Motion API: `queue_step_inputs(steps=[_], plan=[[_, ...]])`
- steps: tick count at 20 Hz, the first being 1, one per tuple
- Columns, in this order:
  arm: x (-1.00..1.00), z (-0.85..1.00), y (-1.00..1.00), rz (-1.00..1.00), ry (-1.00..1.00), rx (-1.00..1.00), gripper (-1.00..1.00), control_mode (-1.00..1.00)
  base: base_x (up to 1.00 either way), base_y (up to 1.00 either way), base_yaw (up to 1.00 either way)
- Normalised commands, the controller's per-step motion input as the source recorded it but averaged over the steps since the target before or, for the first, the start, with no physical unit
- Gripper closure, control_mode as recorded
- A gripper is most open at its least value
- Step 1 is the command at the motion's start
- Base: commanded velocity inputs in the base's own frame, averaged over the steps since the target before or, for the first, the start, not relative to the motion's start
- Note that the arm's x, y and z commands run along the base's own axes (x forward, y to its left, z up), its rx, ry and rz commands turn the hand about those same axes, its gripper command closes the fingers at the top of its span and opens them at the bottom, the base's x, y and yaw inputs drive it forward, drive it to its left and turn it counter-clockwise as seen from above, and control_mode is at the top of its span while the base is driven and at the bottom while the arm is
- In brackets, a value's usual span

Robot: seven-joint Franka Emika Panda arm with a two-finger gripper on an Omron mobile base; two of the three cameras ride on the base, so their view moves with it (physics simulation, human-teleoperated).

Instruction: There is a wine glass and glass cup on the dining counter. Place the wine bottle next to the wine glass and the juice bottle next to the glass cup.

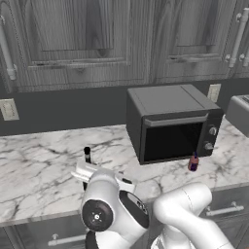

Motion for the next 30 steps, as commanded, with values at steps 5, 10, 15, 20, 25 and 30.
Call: queue_step_inputs(steps=[5,10,15,20,25,30], plan=[[0.18,-0.15,0.00,-0.01,-0.07,0.00,-1.00,-1.00,0.00,0.00,0.00],[0.23,-0.15,0.00,0.00,-0.05,0.00,-1.00,-1.00,0.00,0.00,0.00],[0.21,-0.16,0.01,0.00,0.00,0.00,-1.00,-1.00,0.00,0.00,0.00],[0.18,-0.16,0.08,0.00,0.00,0.00,-1.00,-1.00,0.00,0.00,0.00],[0.21,-0.13,0.08,0.00,0.00,0.00,-1.00,-1.00,0.00,0.00,0.00],[0.21,-0.10,0.08,0.00,0.00,0.00,-1.00,-1.00,0.00,0.00,0.00]])
